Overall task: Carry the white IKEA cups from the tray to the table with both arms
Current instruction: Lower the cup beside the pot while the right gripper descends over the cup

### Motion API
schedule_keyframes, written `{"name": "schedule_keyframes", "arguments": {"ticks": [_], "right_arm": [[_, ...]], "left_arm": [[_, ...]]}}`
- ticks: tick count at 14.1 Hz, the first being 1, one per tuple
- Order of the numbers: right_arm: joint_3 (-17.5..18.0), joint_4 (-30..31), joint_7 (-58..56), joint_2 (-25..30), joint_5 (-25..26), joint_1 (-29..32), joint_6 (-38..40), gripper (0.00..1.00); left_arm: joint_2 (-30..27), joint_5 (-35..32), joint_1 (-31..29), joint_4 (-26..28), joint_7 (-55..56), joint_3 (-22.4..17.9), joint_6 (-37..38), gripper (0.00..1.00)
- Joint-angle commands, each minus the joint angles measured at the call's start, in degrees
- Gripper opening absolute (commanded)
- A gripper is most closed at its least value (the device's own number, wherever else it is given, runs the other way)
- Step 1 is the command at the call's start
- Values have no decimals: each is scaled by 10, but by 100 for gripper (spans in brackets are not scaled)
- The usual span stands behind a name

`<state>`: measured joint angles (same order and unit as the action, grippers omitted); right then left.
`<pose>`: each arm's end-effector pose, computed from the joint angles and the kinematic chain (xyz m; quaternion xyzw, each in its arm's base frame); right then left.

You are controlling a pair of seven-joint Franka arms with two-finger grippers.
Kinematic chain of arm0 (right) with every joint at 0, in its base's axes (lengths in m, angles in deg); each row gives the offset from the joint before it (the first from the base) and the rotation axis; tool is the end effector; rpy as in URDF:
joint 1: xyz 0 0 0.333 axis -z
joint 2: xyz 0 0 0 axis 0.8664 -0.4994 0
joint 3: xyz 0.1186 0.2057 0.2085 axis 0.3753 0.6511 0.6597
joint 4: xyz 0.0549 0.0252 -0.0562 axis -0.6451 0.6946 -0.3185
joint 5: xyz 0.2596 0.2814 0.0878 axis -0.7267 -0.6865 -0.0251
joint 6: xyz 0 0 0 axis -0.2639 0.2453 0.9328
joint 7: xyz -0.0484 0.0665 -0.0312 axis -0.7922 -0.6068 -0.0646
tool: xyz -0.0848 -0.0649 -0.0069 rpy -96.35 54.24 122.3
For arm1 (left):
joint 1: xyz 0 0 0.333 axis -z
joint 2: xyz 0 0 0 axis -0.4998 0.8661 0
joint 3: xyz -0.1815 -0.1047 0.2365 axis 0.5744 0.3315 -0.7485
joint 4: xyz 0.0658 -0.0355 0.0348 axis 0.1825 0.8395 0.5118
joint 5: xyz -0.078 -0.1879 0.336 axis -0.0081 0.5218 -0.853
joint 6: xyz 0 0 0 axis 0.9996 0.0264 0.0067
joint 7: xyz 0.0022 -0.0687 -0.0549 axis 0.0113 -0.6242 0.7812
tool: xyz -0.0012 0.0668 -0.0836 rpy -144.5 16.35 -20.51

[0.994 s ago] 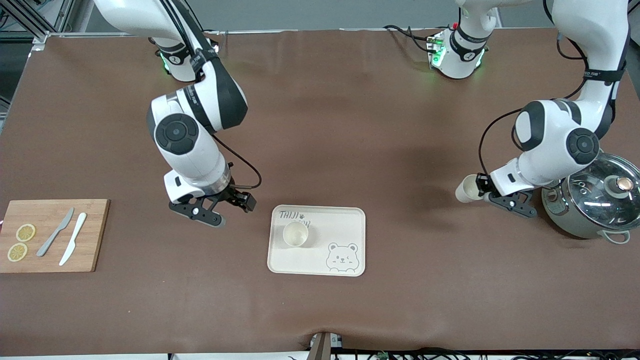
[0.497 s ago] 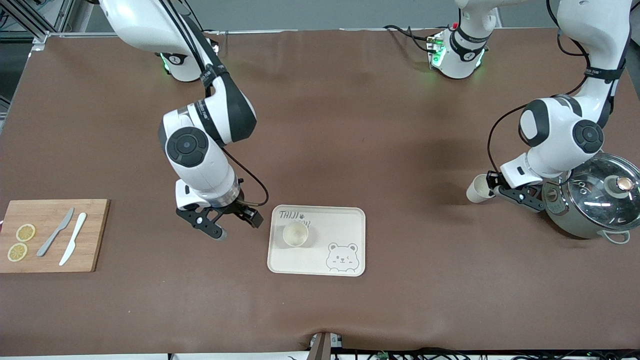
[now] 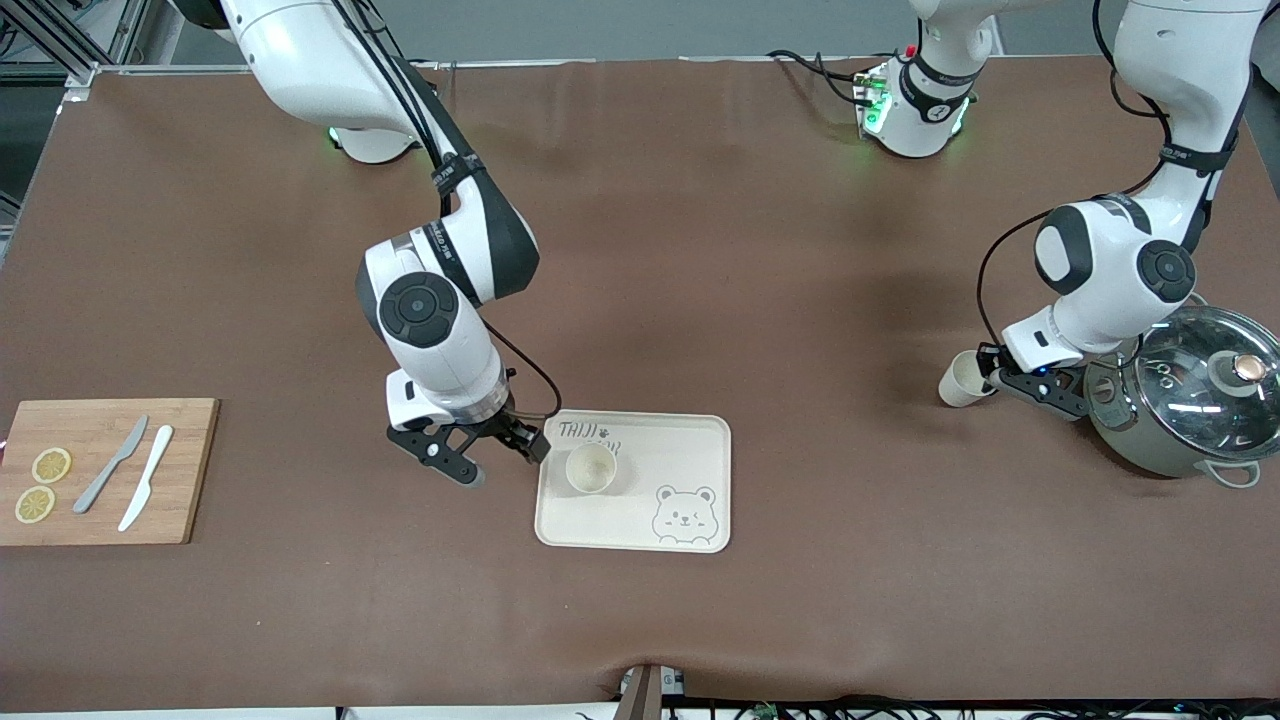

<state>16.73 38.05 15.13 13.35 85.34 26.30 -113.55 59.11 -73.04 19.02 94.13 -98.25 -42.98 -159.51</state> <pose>0.6462 0.3319 0.3512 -0.9796 0.1961 -0.0444 0.0024 0.5429 0.0343 0.2292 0.9698 -0.2373 0.0508 0.0258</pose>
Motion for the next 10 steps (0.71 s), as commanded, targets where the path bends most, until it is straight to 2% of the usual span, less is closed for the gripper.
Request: {"name": "schedule_keyframes", "arguments": {"ticks": [1,4,6,8,10], "right_arm": [[-2,-23,-92,-4,-3,5,39,100],[-2,-38,-67,-9,-9,5,31,100],[-3,-77,-22,-31,-10,-2,38,100],[-3,-97,11,-50,-10,-5,36,100],[-3,-118,46,-70,-8,-12,33,100]], "left_arm": [[10,16,-7,8,-17,8,-27,0],[16,15,-4,7,-18,9,-31,0],[16,16,-5,7,-18,20,-31,0],[16,16,-5,7,-18,21,-31,7],[15,16,-5,6,-18,21,-31,21]]}}
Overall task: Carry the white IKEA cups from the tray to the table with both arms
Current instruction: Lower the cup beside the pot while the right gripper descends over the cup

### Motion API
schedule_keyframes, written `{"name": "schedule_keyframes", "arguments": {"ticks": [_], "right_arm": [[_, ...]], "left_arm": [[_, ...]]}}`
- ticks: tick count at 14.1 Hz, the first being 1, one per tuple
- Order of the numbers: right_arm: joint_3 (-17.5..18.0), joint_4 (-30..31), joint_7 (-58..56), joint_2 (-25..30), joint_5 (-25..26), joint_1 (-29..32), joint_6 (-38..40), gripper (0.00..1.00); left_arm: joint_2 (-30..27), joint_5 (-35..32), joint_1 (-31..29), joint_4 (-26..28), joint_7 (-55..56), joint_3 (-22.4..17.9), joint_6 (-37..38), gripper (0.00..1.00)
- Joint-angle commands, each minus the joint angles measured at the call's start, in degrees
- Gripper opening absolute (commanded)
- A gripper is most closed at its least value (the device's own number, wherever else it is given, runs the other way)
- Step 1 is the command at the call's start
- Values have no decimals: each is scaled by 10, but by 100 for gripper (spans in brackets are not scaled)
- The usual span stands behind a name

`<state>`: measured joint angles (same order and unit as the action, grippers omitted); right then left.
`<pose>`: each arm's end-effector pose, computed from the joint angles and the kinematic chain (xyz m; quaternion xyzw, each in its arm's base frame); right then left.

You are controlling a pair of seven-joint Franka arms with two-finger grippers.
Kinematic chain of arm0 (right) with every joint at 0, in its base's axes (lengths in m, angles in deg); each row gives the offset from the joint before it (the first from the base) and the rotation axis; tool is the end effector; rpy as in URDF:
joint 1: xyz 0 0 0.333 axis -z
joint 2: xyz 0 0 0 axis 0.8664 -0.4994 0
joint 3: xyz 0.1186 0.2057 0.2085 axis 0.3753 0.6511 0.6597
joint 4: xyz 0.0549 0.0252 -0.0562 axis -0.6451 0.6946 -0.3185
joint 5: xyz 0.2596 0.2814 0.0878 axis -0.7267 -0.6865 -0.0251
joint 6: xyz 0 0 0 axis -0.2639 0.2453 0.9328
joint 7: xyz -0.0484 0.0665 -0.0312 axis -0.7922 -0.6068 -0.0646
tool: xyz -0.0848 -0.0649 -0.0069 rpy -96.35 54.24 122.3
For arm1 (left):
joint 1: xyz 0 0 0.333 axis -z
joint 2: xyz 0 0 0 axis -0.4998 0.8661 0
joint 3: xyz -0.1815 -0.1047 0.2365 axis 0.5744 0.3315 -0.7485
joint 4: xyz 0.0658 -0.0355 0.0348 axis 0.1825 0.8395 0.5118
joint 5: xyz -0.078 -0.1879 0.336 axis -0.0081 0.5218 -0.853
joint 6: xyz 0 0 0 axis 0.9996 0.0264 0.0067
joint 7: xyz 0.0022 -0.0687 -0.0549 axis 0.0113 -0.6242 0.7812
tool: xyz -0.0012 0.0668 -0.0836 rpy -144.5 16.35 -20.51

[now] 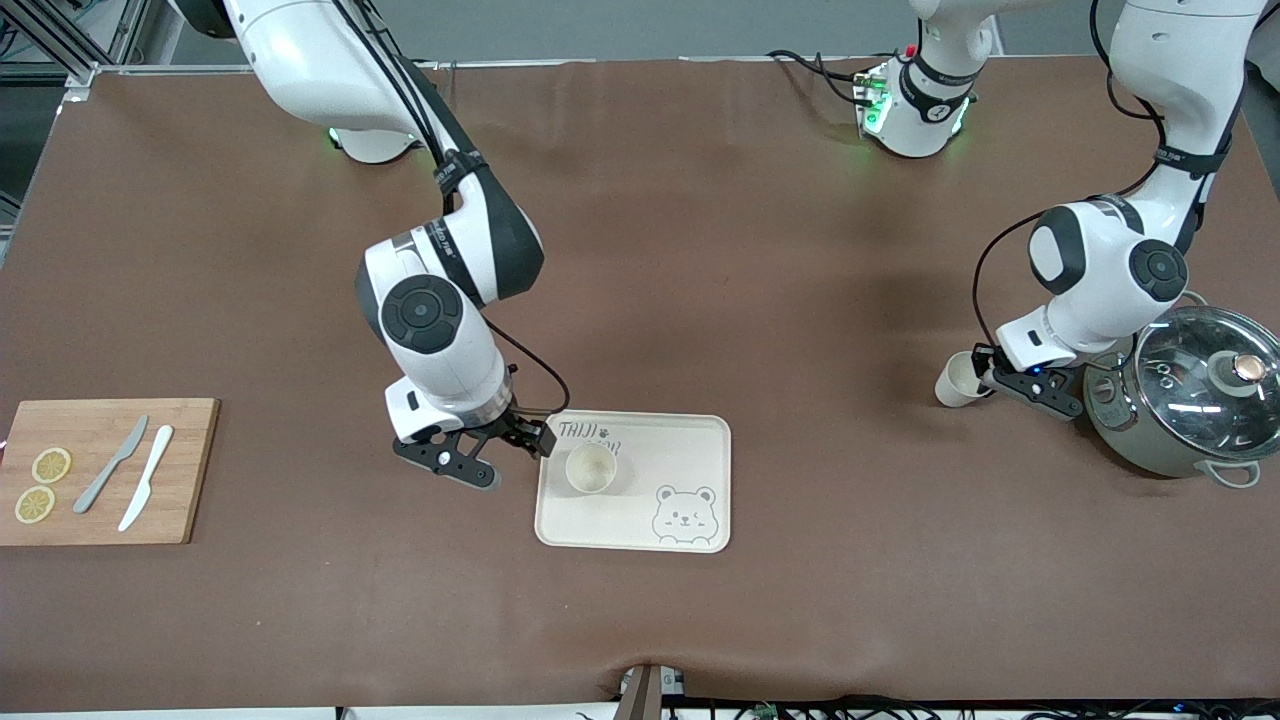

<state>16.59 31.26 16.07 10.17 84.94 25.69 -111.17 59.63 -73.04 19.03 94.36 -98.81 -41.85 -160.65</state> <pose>0.6572 0.3508 0.3635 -0.9788 0.1974 -0.0531 0.0096 0.5431 0.0234 0.2252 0.9662 -0.2504 0.0551 0.0276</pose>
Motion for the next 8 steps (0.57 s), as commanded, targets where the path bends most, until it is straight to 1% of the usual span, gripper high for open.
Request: {"name": "schedule_keyframes", "arguments": {"ticks": [1,2,3,5,8], "right_arm": [[-2,-57,58,-49,0,-11,7,100],[-3,-58,68,-56,2,-10,4,100],[-3,-58,74,-63,2,-10,-6,100],[-4,-56,91,-77,3,-9,-32,100],[-3,-54,91,-86,2,-4,-45,100]], "left_arm": [[10,16,-5,4,-9,10,-21,64],[10,16,-6,3,-9,10,-21,50],[10,16,-6,1,-9,10,-21,44],[10,16,-6,-1,-9,10,-21,45],[5,16,-5,-1,-6,10,-20,49]]}}
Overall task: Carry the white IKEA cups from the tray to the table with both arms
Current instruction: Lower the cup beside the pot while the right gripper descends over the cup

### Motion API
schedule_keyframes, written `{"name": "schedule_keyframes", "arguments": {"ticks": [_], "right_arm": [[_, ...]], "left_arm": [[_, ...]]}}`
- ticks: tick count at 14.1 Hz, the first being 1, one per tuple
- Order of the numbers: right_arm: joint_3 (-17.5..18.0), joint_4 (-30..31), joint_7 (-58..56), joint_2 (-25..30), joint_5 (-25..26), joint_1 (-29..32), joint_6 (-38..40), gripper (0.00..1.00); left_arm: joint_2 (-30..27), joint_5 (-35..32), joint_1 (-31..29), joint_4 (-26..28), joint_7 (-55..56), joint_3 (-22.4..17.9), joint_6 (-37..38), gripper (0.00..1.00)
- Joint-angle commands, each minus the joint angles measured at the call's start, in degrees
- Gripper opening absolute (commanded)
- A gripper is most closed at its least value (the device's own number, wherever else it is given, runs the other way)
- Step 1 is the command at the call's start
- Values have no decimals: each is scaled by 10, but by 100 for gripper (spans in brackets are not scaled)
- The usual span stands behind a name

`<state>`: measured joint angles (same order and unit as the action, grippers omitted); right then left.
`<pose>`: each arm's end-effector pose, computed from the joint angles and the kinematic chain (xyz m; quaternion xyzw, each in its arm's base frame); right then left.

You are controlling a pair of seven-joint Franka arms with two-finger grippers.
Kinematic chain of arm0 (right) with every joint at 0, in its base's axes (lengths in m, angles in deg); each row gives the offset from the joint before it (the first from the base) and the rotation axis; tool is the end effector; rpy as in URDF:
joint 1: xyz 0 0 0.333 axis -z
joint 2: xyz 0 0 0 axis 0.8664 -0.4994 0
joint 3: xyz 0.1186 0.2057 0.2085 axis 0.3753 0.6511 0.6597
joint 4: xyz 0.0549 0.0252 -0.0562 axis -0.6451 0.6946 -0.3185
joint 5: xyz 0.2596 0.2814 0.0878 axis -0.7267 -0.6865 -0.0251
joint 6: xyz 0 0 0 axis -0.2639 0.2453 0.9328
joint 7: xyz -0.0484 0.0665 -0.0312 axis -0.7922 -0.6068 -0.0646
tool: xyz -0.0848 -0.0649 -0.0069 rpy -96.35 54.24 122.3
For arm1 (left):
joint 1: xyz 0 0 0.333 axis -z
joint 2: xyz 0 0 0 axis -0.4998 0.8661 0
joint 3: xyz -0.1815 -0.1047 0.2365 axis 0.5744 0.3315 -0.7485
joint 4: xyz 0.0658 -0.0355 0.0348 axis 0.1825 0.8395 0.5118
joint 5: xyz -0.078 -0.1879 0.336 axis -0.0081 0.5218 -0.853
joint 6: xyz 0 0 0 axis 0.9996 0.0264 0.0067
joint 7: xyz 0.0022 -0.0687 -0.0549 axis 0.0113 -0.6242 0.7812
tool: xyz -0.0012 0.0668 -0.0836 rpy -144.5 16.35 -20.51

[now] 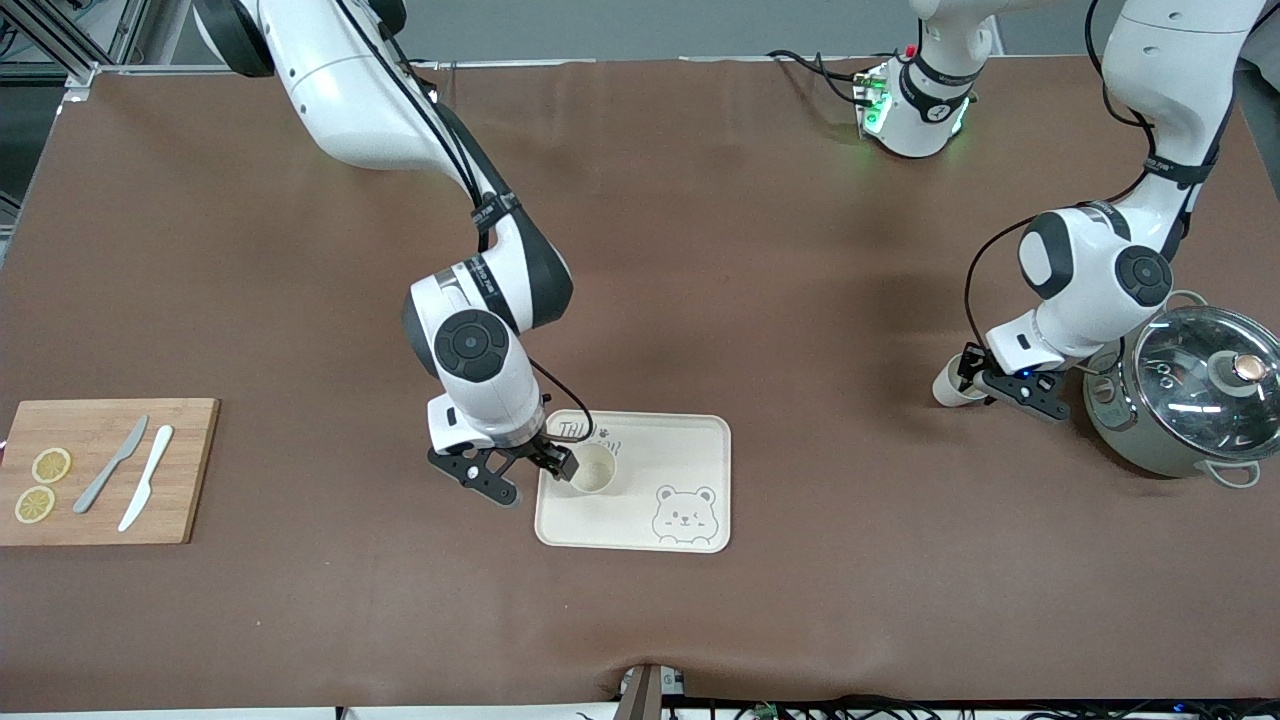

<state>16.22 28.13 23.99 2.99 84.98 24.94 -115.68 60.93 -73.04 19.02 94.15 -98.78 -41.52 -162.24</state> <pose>0.6683 0.3673 0.3039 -0.9649 0.2549 -0.0624 0.0094 0.5449 0.0206 0.2171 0.9656 -0.2514 0.0598 0.0278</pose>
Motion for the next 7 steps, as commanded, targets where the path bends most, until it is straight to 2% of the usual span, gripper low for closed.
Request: {"name": "schedule_keyframes", "arguments": {"ticks": [1,4,7], "right_arm": [[1,-22,13,-15,2,4,-8,100],[-1,-17,42,-17,3,-4,-25,100],[0,-17,94,-17,35,-13,-31,100]], "left_arm": [[-8,16,-5,1,-6,7,-4,49],[-16,16,-5,-1,-6,7,-1,51],[-32,16,-4,-8,-1,7,24,52]]}}
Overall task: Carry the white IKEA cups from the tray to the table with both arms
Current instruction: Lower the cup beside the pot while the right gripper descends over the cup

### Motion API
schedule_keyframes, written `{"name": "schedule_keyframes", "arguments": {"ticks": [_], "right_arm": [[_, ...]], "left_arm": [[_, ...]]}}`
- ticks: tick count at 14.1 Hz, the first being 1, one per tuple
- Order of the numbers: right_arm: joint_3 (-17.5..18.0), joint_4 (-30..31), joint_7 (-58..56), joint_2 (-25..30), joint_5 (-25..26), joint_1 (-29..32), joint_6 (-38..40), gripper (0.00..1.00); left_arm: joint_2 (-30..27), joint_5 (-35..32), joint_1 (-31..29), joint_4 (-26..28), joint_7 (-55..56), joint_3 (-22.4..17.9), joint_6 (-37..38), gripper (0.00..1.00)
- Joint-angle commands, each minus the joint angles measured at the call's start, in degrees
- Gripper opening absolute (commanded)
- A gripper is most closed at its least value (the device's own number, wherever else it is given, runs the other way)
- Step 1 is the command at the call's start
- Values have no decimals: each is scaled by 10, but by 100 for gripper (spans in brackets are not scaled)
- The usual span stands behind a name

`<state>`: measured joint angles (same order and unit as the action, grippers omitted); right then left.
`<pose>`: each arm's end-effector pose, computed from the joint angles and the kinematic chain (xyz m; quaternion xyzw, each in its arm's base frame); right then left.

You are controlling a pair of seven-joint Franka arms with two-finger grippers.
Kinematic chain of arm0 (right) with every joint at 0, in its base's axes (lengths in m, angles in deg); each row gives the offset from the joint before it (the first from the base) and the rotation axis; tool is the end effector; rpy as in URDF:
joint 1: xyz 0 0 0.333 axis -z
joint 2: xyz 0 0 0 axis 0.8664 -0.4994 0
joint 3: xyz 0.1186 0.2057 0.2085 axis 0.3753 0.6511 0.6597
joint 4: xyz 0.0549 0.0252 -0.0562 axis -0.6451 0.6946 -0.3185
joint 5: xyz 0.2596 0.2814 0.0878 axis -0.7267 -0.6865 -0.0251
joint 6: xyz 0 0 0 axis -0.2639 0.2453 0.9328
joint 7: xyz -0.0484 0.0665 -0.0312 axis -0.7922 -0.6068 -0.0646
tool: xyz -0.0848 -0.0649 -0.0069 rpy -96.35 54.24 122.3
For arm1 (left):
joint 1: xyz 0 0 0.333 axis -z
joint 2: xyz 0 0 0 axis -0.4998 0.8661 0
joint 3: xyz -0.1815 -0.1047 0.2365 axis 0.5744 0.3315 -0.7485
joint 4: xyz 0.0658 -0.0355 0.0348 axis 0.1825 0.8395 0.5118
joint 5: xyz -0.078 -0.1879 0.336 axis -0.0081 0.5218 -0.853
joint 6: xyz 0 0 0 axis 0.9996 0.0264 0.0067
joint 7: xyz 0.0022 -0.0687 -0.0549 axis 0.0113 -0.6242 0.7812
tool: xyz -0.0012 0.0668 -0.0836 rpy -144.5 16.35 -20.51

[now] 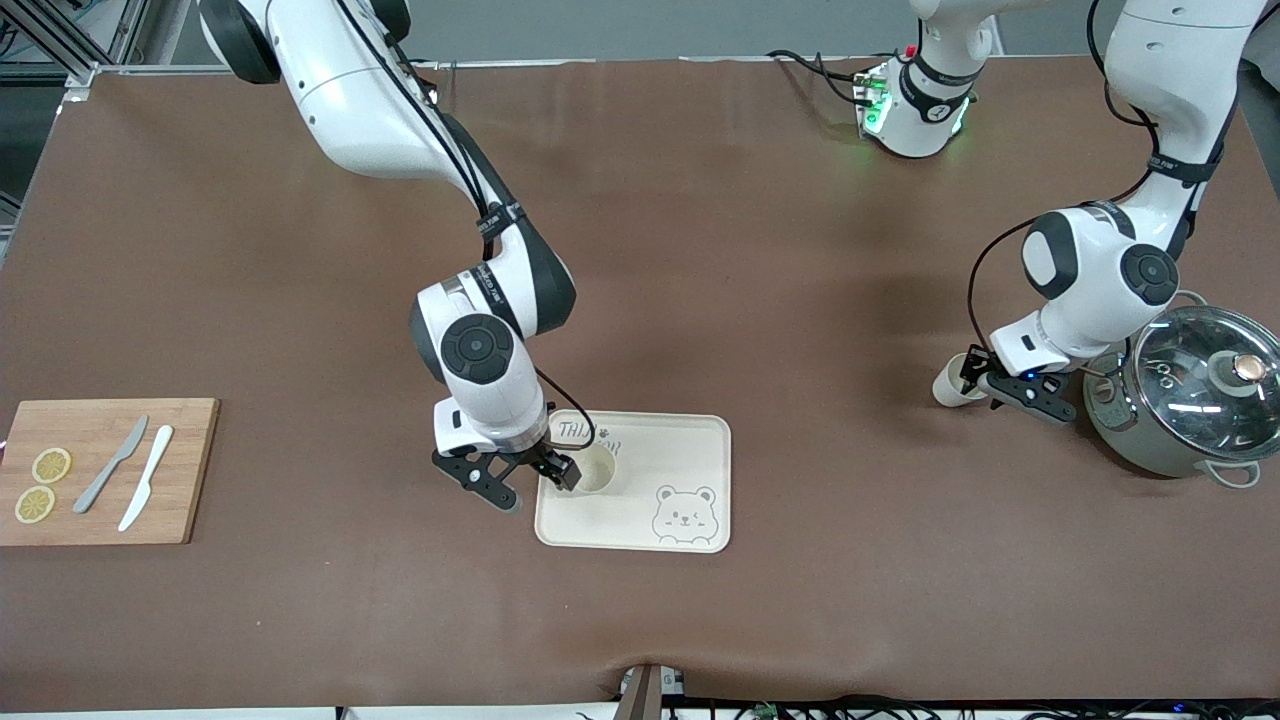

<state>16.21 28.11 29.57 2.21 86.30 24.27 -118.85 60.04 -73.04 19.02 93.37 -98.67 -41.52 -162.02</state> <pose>0.6685 0.3769 0.2993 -0.9535 0.2886 -0.0840 0.0203 0.5513 0.0213 0.2302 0.9651 -0.2508 0.0715 0.0232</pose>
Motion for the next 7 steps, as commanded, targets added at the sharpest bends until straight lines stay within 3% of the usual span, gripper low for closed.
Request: {"name": "schedule_keyframes", "arguments": {"ticks": [1,7], "right_arm": [[1,-13,39,-10,23,-6,0,100],[1,14,35,-18,17,-4,-15,100]], "left_arm": [[-31,16,-4,-4,-1,7,40,52],[-79,16,-5,-22,2,5,121,55]]}}
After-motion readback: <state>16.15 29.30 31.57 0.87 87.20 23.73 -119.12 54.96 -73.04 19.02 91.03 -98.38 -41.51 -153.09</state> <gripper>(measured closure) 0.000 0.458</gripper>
